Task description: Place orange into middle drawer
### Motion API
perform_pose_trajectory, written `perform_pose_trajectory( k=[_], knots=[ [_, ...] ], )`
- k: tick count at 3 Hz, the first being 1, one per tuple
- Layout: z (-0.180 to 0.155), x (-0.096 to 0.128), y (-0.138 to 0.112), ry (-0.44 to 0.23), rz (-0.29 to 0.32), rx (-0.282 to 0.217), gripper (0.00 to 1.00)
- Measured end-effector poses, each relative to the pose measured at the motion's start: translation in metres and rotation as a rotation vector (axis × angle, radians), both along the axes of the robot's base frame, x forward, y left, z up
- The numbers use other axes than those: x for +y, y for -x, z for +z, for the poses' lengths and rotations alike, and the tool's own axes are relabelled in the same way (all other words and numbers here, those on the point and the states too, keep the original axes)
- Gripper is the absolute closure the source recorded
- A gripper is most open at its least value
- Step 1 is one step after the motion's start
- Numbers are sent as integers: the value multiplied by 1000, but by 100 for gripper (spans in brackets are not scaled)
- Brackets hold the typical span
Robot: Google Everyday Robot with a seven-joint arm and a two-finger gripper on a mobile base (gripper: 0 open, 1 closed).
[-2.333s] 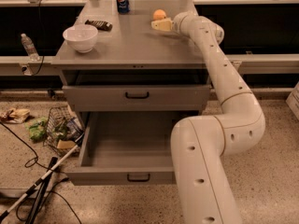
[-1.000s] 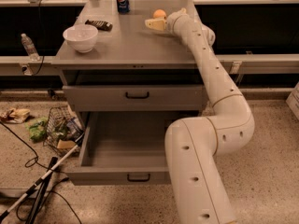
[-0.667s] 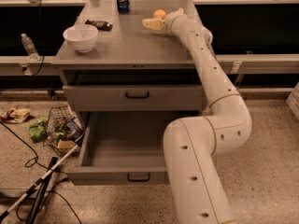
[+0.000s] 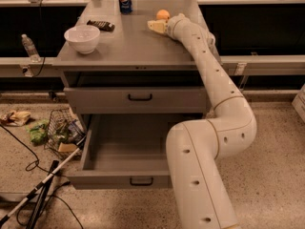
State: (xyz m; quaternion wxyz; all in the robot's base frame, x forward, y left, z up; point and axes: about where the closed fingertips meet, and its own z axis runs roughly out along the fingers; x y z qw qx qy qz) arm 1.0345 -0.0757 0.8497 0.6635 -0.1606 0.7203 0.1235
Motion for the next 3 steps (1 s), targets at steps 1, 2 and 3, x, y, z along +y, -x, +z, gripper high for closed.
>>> perform_pose_trajectory(
  k=[1, 2, 3],
  knots=[
    [0, 2, 0, -10, 2, -2, 45],
    [4, 6, 0, -11, 12, -15, 32],
    [7, 9, 1, -11, 20, -28, 8]
  ],
)
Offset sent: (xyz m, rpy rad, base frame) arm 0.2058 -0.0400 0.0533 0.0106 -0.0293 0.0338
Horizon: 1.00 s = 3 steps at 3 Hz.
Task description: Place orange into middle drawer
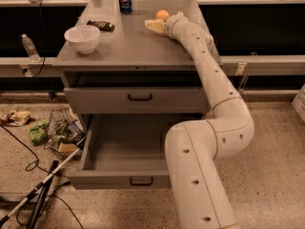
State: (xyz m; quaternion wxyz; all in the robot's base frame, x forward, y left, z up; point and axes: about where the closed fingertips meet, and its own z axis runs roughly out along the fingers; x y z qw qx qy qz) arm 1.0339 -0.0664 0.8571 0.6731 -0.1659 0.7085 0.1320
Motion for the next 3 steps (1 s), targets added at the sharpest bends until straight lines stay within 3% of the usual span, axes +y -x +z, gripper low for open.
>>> perform_pose_trajectory(
  k=[1, 2, 3],
  knots=[
    [3, 3, 0, 0, 7, -16, 0],
    [5, 1, 0, 2, 2, -30, 2],
    [8, -2, 0, 9, 2, -38, 32]
  ],
)
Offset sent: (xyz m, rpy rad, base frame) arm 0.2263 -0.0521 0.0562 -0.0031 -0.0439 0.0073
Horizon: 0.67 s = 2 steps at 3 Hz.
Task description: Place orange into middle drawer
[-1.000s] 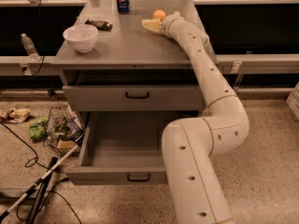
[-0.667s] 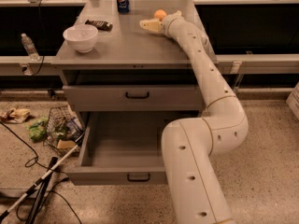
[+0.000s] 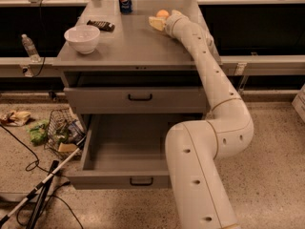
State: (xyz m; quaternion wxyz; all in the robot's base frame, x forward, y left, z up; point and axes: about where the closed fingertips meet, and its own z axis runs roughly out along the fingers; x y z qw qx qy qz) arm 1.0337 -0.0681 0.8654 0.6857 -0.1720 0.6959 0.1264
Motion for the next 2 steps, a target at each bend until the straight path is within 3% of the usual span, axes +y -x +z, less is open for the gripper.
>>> perform_pose_trajectory(
  k=[2],
  knots=[
    [4, 1, 2, 6, 10, -7, 78]
  ],
)
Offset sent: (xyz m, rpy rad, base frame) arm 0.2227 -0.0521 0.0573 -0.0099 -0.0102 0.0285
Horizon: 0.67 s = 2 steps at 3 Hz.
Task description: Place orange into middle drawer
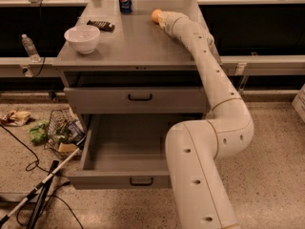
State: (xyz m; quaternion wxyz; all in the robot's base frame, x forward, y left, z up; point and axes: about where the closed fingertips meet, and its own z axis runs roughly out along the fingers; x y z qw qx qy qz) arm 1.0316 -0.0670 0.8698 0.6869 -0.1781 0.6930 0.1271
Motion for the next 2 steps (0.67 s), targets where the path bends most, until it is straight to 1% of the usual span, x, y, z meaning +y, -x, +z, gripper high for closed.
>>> perform_pose_trajectory(
  k=[1, 2],
  knots=[
    [3, 5, 1, 0, 12, -4, 100],
    [6, 6, 3, 8, 21, -9, 100]
  ],
)
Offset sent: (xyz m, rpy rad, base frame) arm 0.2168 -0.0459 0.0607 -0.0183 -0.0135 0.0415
